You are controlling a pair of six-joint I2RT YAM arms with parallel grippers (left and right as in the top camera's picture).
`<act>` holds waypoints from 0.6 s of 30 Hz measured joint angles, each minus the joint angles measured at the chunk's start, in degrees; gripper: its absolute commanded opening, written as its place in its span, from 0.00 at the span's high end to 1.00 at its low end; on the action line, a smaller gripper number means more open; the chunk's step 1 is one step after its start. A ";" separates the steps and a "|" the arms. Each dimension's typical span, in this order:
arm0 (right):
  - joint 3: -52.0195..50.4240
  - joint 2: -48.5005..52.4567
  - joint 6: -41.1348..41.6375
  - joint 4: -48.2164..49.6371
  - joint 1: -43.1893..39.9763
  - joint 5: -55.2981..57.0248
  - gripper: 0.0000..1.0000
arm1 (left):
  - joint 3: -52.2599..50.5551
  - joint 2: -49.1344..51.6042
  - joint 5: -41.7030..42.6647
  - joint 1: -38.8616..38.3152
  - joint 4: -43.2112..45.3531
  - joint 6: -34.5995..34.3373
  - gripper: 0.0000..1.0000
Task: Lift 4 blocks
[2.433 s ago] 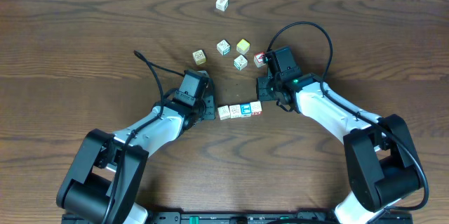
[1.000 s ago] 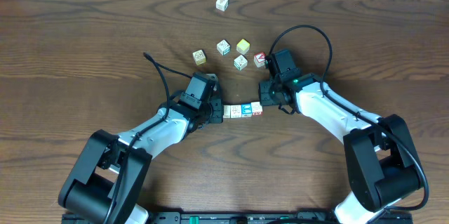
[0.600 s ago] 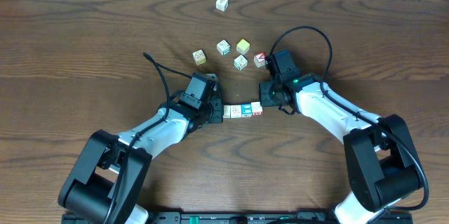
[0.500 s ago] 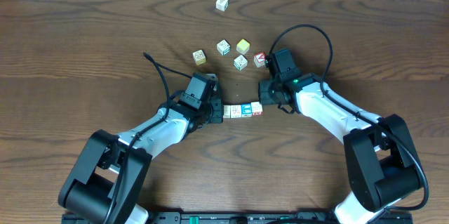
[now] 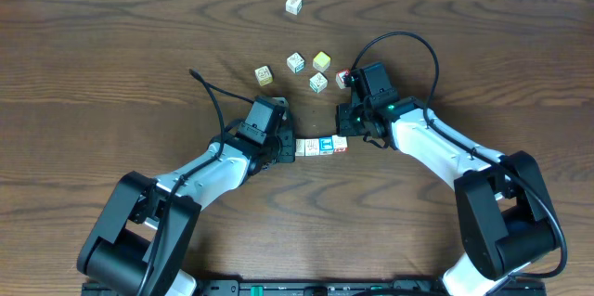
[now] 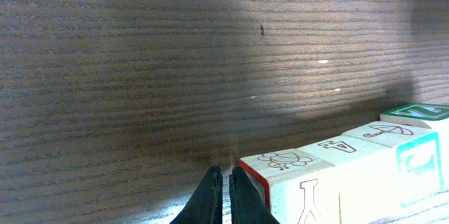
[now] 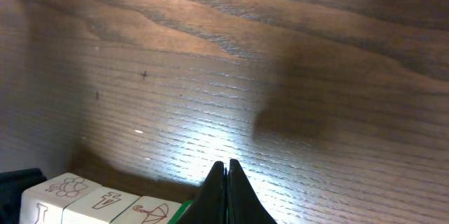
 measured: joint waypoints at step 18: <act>0.00 0.00 0.44 -1.73 2.36 -1.62 0.99 | 0.00 0.00 0.00 0.00 0.02 0.00 0.93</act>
